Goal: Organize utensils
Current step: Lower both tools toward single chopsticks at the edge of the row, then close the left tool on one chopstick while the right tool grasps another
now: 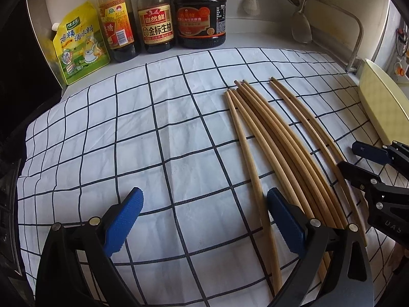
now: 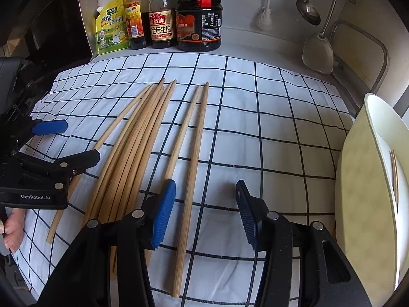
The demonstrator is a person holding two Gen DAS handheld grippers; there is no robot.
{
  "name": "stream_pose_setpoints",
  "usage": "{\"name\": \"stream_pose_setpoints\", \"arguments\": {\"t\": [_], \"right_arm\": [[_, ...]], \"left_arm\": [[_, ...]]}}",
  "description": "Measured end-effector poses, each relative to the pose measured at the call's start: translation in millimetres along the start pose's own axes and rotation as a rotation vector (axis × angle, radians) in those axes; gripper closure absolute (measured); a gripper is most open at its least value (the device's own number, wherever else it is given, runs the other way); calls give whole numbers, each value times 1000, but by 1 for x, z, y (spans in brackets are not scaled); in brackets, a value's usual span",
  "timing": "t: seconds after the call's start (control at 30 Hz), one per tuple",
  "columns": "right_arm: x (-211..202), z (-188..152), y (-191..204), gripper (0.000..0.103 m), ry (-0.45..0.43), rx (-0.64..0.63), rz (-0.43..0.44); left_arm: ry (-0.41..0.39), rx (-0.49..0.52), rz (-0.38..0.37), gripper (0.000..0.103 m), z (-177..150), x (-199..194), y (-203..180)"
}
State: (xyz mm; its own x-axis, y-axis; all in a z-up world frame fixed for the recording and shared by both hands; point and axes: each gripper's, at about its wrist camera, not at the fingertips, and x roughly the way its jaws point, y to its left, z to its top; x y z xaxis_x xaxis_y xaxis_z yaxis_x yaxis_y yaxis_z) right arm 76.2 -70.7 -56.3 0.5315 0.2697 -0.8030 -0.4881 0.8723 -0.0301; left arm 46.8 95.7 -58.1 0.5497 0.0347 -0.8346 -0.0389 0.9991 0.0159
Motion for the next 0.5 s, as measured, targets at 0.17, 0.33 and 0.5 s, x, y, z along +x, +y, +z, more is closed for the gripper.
{"name": "stream_pose_setpoints", "arguments": {"t": [0.17, 0.33, 0.5], "right_arm": [[1, 2, 8, 84, -12, -32, 0], [1, 1, 14, 96, -25, -64, -14], [1, 1, 15, 97, -28, -62, -19]], "left_arm": [[-10, -5, -20, 21, 1, -2, 1], [-32, 21, -31, 49, -1, -9, -7], [-37, 41, -51, 86, -2, -12, -13]]}}
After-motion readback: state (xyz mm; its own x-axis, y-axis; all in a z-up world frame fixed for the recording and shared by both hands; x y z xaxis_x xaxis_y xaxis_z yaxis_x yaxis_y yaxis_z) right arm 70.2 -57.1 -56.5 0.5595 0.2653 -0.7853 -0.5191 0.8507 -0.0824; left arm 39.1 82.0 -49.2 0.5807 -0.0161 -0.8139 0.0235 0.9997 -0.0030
